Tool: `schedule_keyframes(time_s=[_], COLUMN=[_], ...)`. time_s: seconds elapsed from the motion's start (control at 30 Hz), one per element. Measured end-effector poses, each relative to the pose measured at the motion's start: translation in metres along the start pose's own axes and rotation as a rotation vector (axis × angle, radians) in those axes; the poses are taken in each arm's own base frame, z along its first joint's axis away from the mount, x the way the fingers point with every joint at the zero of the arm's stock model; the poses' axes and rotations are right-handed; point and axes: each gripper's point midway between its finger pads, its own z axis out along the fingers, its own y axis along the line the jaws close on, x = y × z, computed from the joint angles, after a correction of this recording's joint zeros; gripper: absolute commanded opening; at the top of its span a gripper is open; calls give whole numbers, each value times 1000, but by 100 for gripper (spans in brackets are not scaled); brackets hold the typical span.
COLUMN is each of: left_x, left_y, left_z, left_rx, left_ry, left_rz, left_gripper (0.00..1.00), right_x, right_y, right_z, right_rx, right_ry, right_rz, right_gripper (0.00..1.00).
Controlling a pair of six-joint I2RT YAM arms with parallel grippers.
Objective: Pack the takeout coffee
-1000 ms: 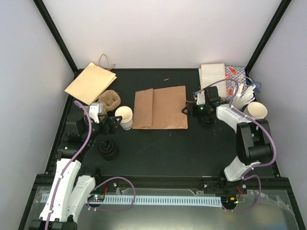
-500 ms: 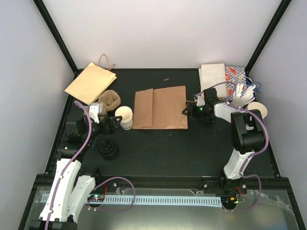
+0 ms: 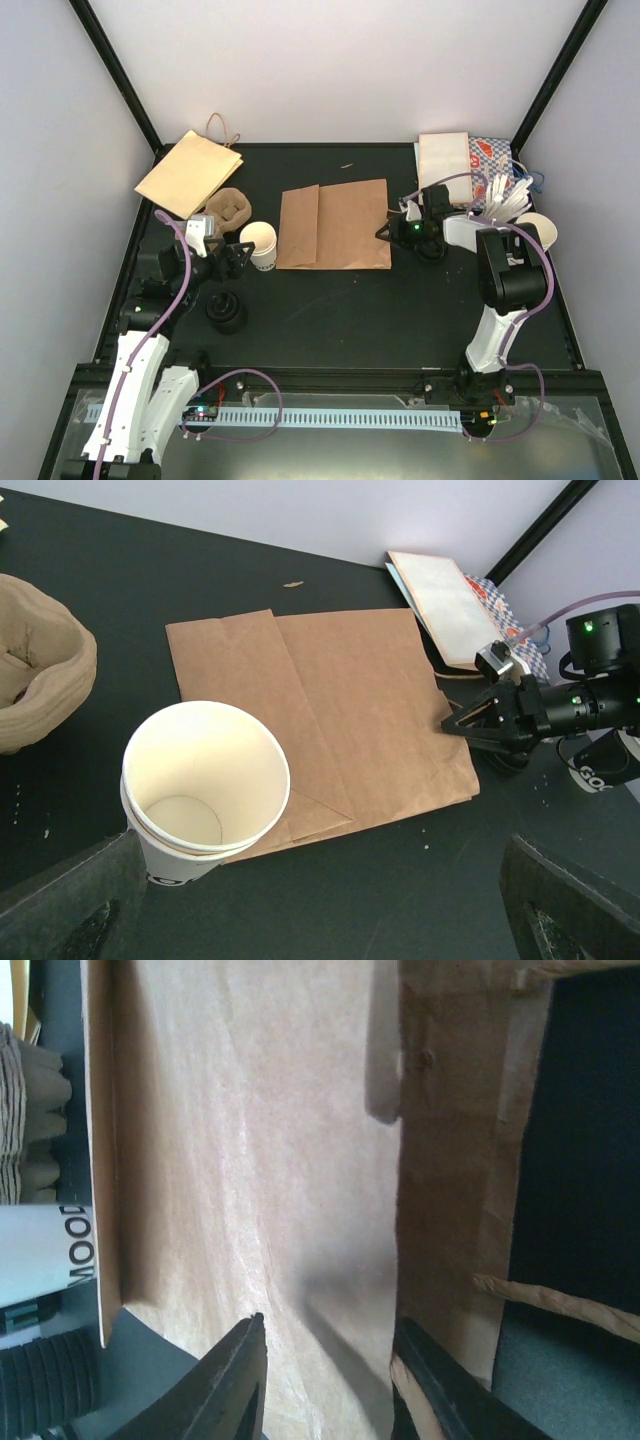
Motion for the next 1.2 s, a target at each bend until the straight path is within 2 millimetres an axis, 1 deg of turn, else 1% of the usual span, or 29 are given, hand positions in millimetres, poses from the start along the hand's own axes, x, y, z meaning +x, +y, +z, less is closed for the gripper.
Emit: schedule_keyframes(time_s=[0.1,0.23,0.33,0.4,0.53,0.67,0.73,0.83,0.9,0.97,1.07,1.2], left_x=[1,0,0,1,0,0,0,3,5,5,0,-8], left_y=[-1,-1,-1,-1,-1,-1,-1,-5,-13,-28,-57,-86], left_z=[0,0,0,0,0,0,0,2,6,10,16,20], left_rx=[3,3,3,4,4,4,5,19,46,83,134,171], left_ry=[2,2,2,2,1,1,1,16,40,71,115,140], left_rz=[1,1,1,1,2,2,-2,-21,-30,-17,29,83], left_gripper=[99,99,99,99,99,99,99,99,99,99,99,99], right_x=[1,1,-2,-6,-27,-46,-48,-44,-39,-31,-21,-6], right_y=[2,6,17,28,58,96,113,137,149,157,165,172], right_z=[0,-5,-17,-28,-56,-91,-107,-126,-134,-140,-146,-155], right_rx=[-12,-11,-7,-4,0,10,17,27,33,39,51,63], right_ry=[2,0,-16,-32,-89,-166,-193,-219,-222,-212,-193,-177], right_rz=[-5,-21,-52,-78,-150,-241,-283,-340,-368,-385,-407,-427], right_gripper=[14,7,3,2,1,1,1,1,1,1,1,1])
